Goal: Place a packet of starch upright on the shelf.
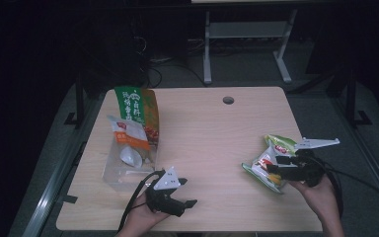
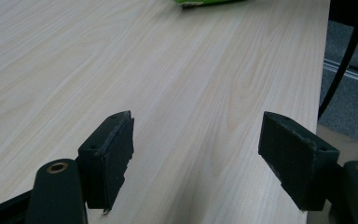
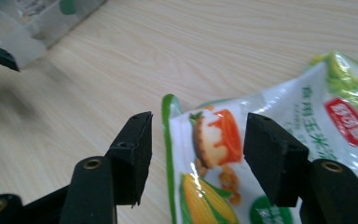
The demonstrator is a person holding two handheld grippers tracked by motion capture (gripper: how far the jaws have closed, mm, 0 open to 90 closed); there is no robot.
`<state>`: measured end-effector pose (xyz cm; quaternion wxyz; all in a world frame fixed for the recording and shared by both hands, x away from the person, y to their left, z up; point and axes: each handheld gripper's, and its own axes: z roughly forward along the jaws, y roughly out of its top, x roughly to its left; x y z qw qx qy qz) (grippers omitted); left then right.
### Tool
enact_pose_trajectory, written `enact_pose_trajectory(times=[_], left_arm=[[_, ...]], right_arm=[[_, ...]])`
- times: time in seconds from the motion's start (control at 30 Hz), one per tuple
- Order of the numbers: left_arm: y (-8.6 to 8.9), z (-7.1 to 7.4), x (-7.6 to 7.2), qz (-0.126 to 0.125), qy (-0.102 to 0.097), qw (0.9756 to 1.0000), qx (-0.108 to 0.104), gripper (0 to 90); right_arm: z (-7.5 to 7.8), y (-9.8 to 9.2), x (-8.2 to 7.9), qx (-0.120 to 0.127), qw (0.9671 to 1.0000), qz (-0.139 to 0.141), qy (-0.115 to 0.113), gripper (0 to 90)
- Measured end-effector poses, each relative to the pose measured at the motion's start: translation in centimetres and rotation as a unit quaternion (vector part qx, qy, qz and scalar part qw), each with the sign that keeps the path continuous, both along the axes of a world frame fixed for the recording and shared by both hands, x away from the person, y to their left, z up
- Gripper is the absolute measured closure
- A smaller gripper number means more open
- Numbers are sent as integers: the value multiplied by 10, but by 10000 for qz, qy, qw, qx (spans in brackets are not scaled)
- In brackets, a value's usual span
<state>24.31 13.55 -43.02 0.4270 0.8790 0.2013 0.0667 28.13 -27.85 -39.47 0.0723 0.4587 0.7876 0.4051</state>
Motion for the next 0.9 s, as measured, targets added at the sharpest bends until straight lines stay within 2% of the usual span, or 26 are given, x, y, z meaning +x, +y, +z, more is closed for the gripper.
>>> enact_pose_trajectory(times=[0.23, 0.3, 0.57, 0.9], left_arm=[[-2, -3, -1, -34, 10, 10000, 47, 259], [-3, -3, -1, -44, 7, 10000, 56, 260], [-4, -3, -3, -97, 15, 9999, 73, 259], [-3, -3, -3, -98, 44, 9999, 60, 258]], right_arm=[[-2, -17, 1, -123, 9994, -330, 41, 438], [-4, -21, 1, -289, 9985, -465, 14, 441], [-17, -36, 3, -438, 9961, -727, 227, 443], [-31, -61, 2, -287, 9900, -1309, 441, 416]])
